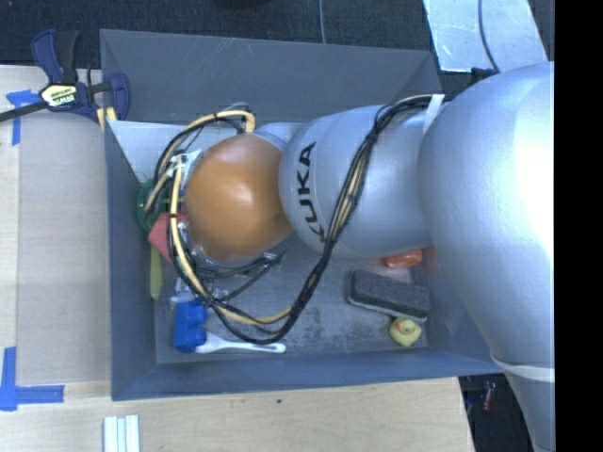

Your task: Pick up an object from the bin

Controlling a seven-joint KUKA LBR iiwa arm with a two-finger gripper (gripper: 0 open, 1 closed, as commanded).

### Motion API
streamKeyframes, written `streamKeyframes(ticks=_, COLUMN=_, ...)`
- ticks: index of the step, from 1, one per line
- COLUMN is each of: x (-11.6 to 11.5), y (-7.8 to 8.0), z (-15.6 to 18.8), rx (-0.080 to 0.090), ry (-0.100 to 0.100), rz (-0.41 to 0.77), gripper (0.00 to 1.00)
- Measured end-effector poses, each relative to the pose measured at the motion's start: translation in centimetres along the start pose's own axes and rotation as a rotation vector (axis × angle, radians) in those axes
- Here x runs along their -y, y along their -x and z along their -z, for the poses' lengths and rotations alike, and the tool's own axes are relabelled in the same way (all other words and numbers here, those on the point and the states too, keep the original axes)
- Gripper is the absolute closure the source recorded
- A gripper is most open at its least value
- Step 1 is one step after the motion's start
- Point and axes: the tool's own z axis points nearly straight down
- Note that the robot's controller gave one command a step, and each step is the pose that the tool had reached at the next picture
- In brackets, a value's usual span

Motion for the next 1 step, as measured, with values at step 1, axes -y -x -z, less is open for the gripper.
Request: streamKeyframes(ticks=1, x=0.00, y=-0.01, z=0.00, rx=0.000, ry=0.000, rz=0.000, gripper=1.00)
